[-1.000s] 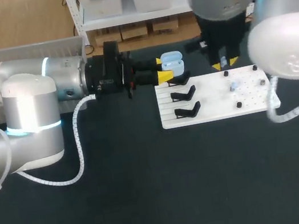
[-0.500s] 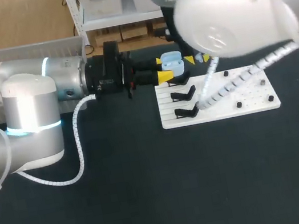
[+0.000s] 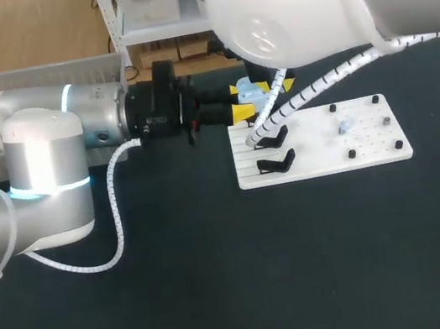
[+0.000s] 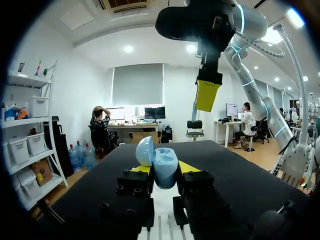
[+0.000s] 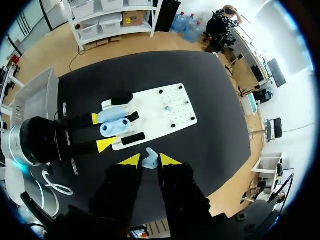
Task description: Pick up each earbud case from the left stands, insert the matching earbuds, close the lid, and place the case in the box.
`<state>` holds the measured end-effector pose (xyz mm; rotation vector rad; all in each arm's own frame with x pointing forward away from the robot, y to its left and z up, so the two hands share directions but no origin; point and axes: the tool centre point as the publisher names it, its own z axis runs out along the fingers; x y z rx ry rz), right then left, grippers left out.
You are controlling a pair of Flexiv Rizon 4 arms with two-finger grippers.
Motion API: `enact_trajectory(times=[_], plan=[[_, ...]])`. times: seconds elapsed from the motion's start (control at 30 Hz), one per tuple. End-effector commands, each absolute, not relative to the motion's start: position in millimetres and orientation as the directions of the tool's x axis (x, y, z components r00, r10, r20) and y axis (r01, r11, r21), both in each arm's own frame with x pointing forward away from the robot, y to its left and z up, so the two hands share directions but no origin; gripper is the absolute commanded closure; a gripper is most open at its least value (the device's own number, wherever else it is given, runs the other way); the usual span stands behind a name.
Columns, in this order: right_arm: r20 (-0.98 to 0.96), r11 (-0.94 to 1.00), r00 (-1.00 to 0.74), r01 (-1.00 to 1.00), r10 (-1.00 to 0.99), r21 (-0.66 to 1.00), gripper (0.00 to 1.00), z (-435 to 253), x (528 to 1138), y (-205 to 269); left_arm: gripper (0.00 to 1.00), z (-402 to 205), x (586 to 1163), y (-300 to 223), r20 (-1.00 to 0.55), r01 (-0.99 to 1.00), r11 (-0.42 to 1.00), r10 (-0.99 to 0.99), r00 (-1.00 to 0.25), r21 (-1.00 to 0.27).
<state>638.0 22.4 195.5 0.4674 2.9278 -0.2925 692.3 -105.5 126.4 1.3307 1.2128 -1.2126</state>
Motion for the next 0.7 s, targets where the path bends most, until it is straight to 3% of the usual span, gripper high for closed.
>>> enact_trajectory(times=[0.03, 0.7], plan=[[-0.193, 0.932, -0.937, 0.323, 0.291, -0.163, 1.0, 195.3, 636.7, 21.1, 1.0, 125.8, 690.5, -105.3, -0.997, 0.997, -0.07, 0.073, 0.026, 0.021], [-0.161, 0.844, -0.867, 0.496, 0.471, -0.204, 1.0, 193.8, 665.7, 49.0, 1.0, 125.8, 690.5, -105.3, -0.997, 0.997, -0.07, 0.073, 0.026, 0.021]])
